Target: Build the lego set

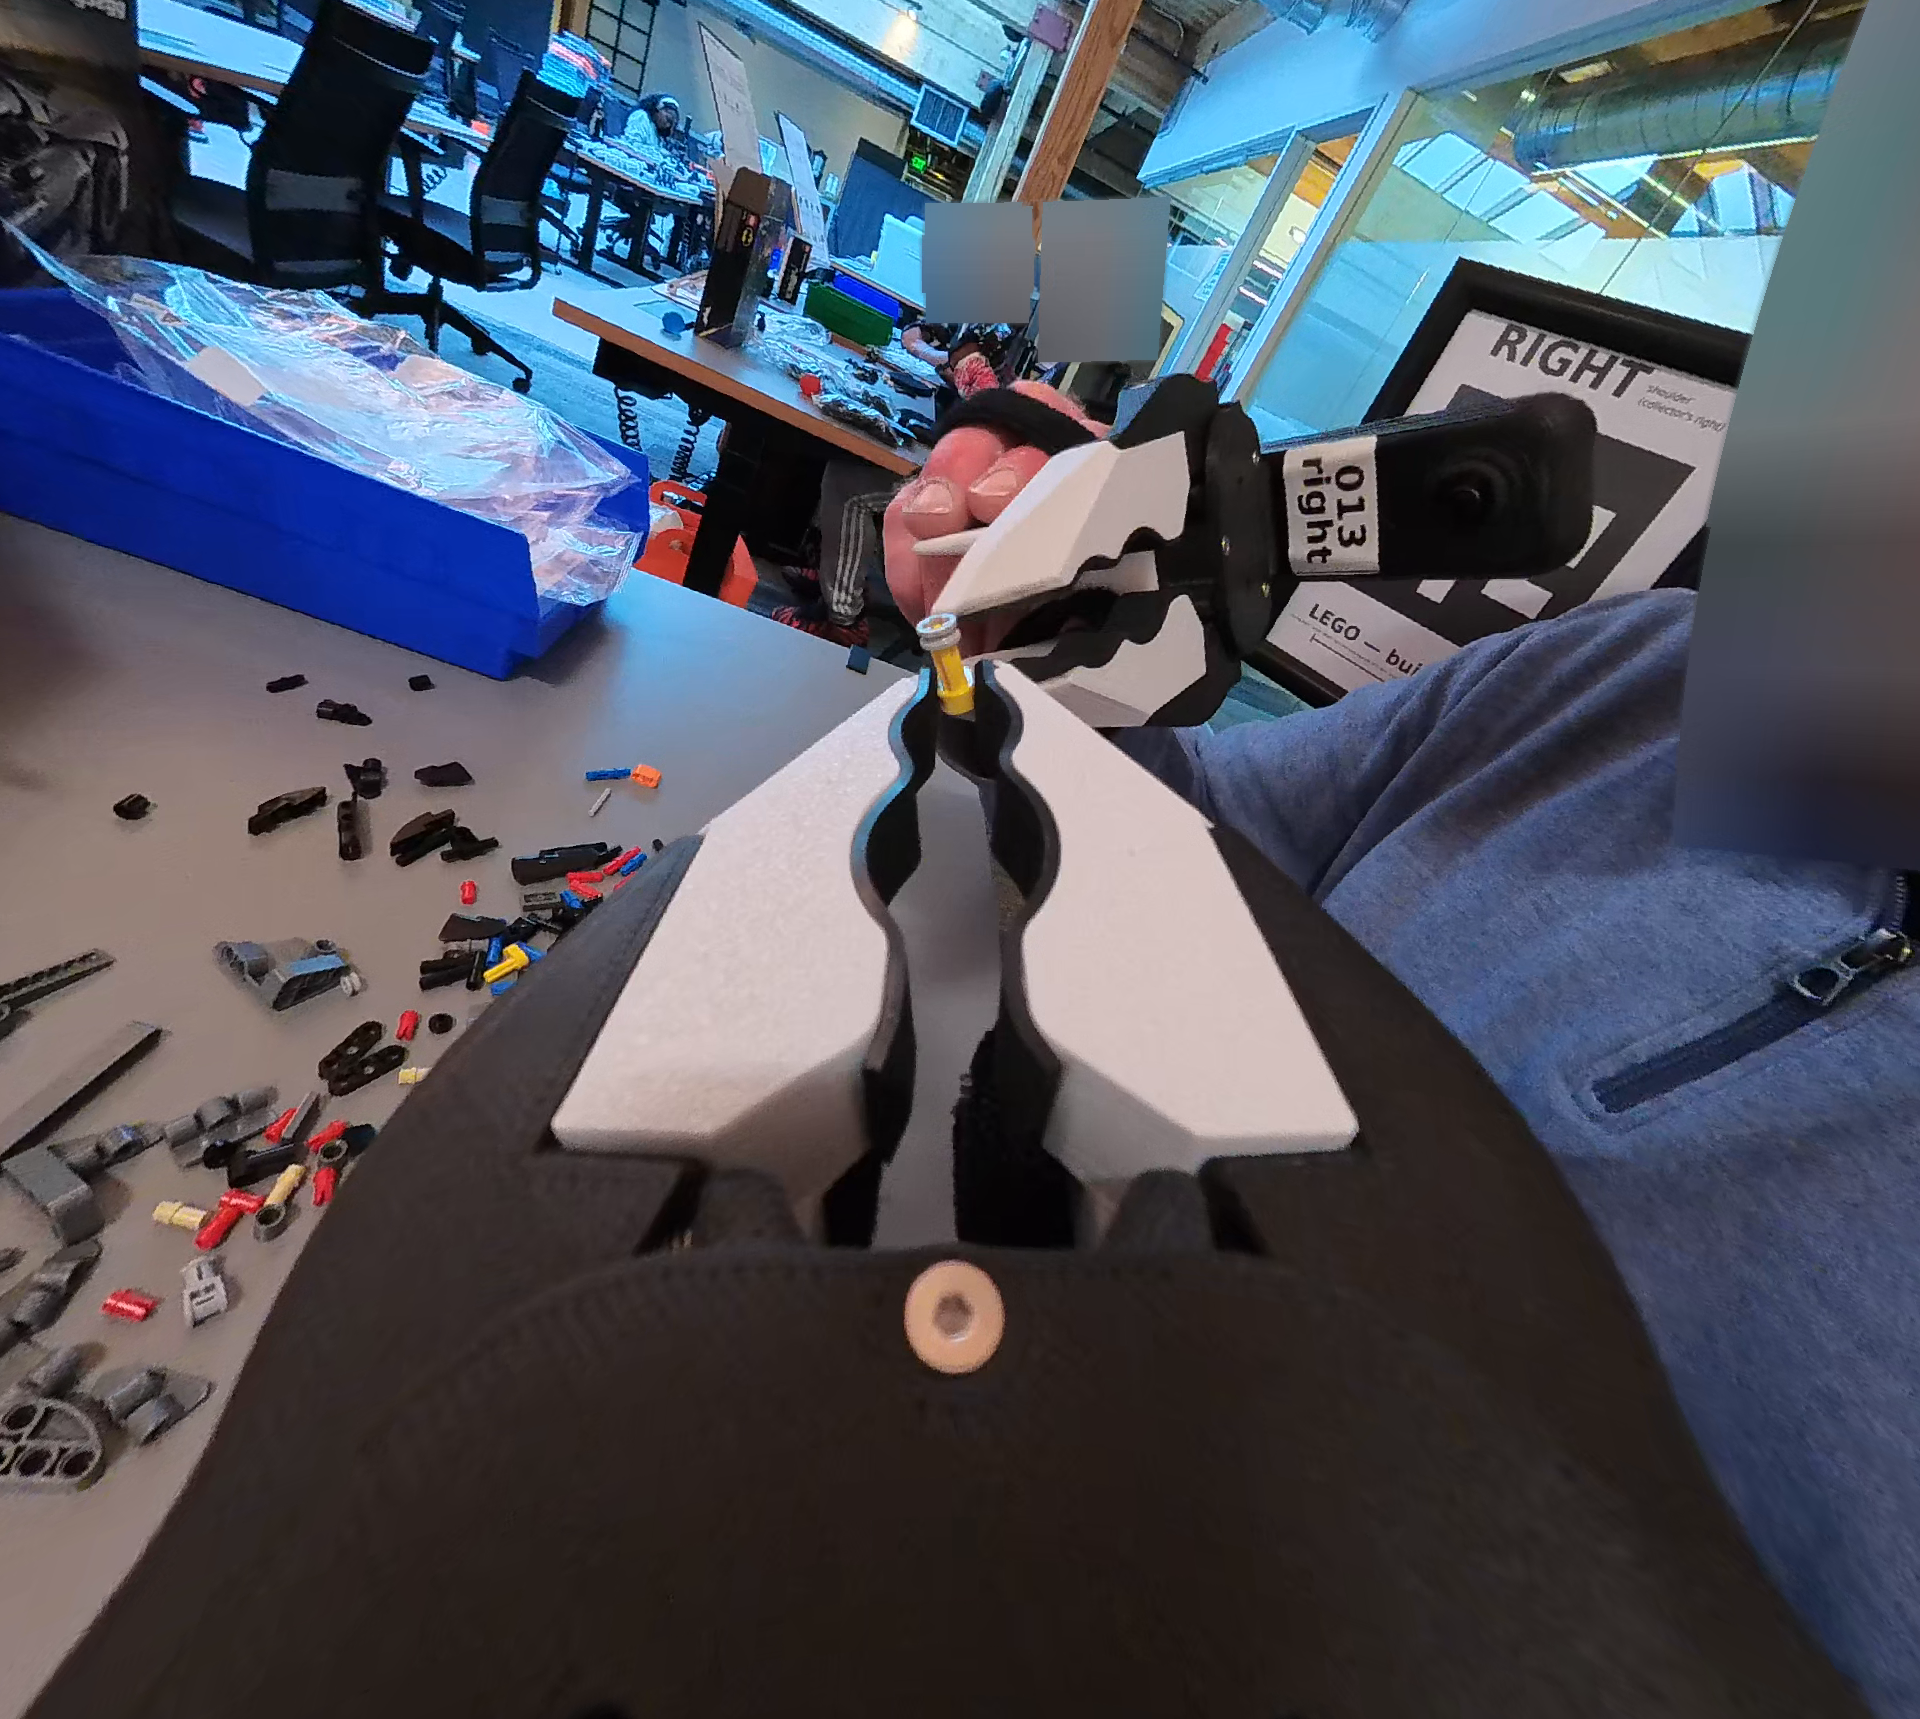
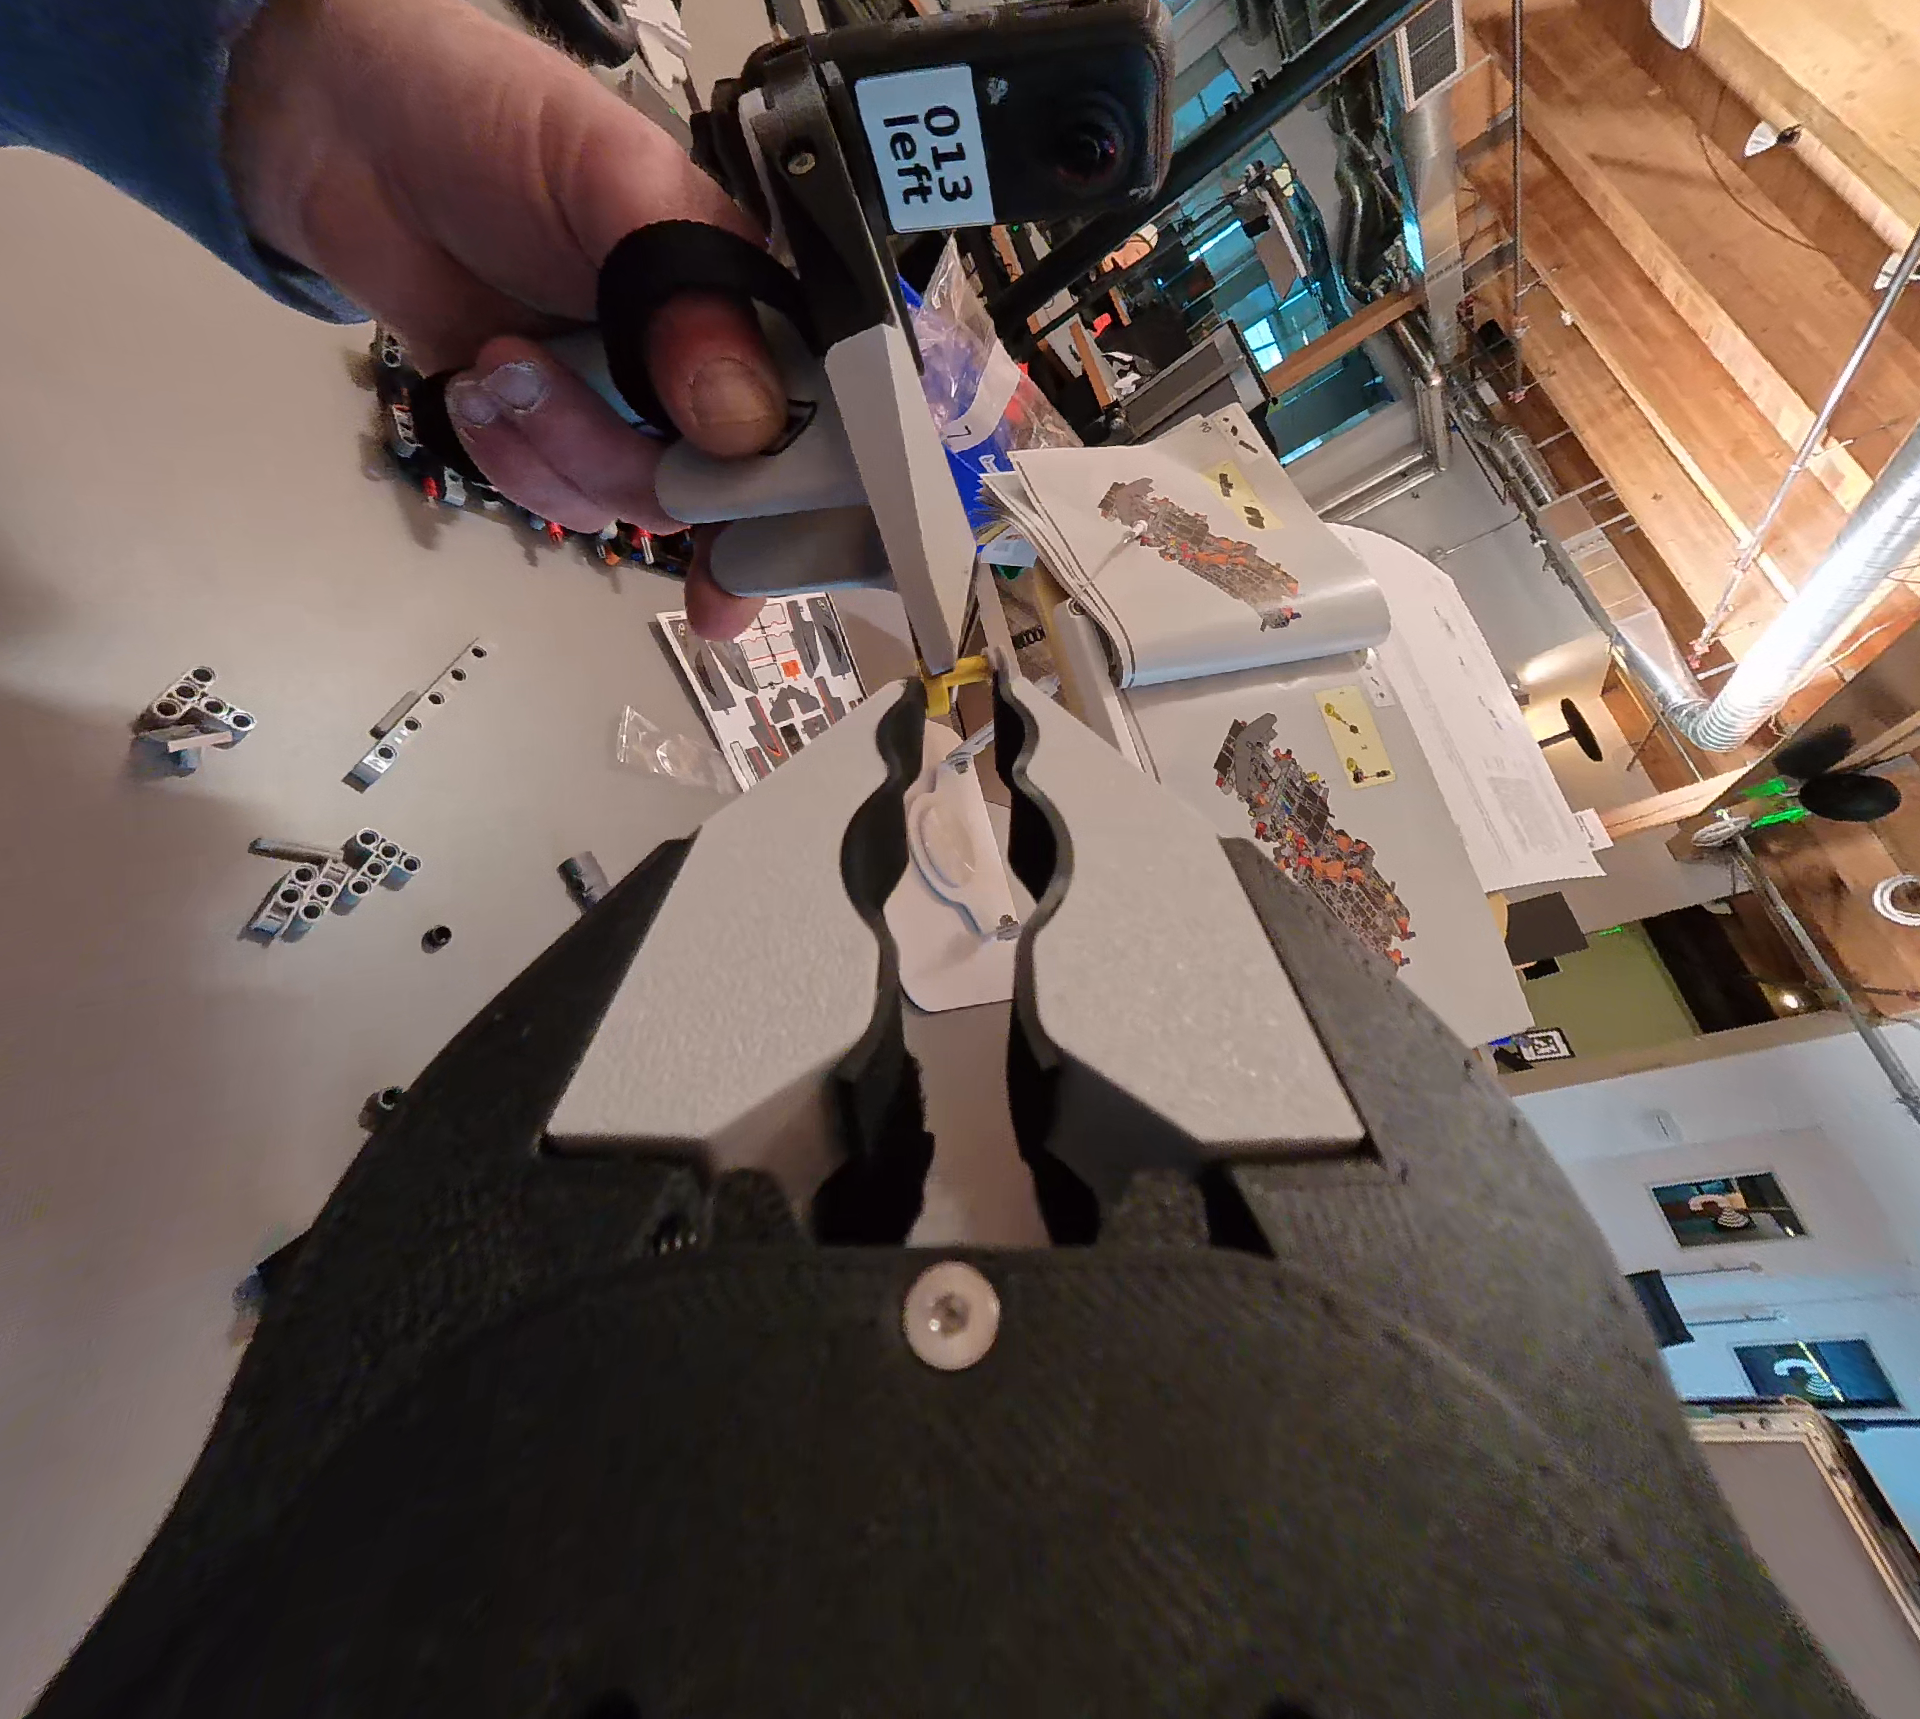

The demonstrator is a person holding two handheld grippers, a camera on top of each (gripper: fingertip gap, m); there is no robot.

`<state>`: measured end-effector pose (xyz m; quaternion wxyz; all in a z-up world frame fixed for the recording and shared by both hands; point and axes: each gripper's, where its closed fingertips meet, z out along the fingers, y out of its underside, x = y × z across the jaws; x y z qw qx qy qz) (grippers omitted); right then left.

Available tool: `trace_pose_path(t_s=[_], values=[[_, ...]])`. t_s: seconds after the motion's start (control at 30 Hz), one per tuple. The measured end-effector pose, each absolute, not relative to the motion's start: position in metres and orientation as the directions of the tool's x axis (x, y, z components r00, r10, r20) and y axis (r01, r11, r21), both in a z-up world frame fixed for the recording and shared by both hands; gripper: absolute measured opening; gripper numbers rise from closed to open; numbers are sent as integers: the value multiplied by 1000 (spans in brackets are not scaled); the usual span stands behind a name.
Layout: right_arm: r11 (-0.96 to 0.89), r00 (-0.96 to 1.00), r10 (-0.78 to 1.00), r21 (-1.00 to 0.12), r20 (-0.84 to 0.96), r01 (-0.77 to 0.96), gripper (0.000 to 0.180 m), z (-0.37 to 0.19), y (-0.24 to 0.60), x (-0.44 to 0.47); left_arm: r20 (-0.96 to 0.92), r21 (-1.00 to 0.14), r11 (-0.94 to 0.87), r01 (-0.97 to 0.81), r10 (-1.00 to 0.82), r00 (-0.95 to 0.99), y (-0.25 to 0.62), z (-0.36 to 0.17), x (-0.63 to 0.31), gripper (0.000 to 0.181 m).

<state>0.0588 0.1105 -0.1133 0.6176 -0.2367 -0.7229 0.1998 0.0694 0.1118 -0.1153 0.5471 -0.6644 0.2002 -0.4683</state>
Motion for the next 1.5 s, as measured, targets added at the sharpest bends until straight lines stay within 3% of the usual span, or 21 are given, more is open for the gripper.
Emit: trace_pose_path(t_s=[0.47, 0.87, 0.9, 1.03, 1.23, 1.5], values=[[806, -123, 591, -580, 797, 119, 20, -112, 117, 62, 395, -919, -331, 216, -778, 488, 116, -118, 74, 5], [806, -148, 592, -580, 792, 119, 12, -114, 116, 65, 361, -932, -317, 174, -780, 511, 118, -116, 78, 5], [809, -162, 588, -575, 793, 122, 1, -116, 115, 65, 359, -933, -312, 178, -779, 515, 119, -115, 78, 5], [807, -146, 590, -578, 794, 119, 1, -116, 116, 66, 354, -934, -319, 160, -776, 522, 120, -115, 77, 5], [788, -123, 614, -597, 779, 153, 31, -113, 124, 67, 329, -940, -321, 114, -771, 545, 122, -121, 80, 5], [818, -156, 564, -523, 811, 240, 15, -124, 128, 65, 273, -947, -319, 32, -750, 603, 125, -124, 87, 5]])
